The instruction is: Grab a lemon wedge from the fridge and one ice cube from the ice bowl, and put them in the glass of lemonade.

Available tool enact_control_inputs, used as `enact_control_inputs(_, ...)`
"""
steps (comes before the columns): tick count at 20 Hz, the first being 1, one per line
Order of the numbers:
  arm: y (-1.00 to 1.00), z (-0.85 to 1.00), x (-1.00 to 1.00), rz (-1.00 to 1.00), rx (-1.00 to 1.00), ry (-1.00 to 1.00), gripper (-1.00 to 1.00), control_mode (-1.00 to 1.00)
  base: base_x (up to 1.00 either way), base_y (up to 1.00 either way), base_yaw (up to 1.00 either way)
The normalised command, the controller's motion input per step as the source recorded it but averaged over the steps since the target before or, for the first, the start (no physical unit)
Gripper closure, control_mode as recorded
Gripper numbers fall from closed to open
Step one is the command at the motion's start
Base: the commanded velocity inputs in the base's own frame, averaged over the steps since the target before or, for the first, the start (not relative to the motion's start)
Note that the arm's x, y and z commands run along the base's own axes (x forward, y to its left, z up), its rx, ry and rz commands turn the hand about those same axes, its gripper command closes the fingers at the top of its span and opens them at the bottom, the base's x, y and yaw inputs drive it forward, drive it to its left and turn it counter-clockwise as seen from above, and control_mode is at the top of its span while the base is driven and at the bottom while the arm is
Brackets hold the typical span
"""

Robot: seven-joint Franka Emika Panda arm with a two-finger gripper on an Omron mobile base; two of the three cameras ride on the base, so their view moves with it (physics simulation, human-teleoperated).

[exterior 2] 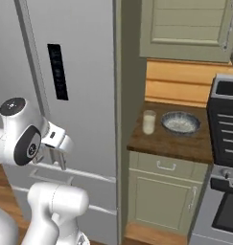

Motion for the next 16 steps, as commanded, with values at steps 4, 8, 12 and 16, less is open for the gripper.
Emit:
enact_control_inputs(4, 0.00, 0.00, 0.00, 0.00, 0.00, 0.00, -1.00, 1.00, -0.05, 0.94, 0.01)
enact_control_inputs(8, 0.00, 0.00, 0.00, 0.00, 0.00, 0.00, -1.00, 1.00, -0.02, 0.30, 0.00)
enact_control_inputs(12, 0.00, 0.00, 0.00, 0.00, 0.00, 0.00, -1.00, 1.00, -0.02, 0.45, 0.00)
enact_control_inputs(16, 0.00, 0.00, 0.00, 0.00, 0.00, 0.00, -1.00, 1.00, -0.46, 0.03, -0.06)
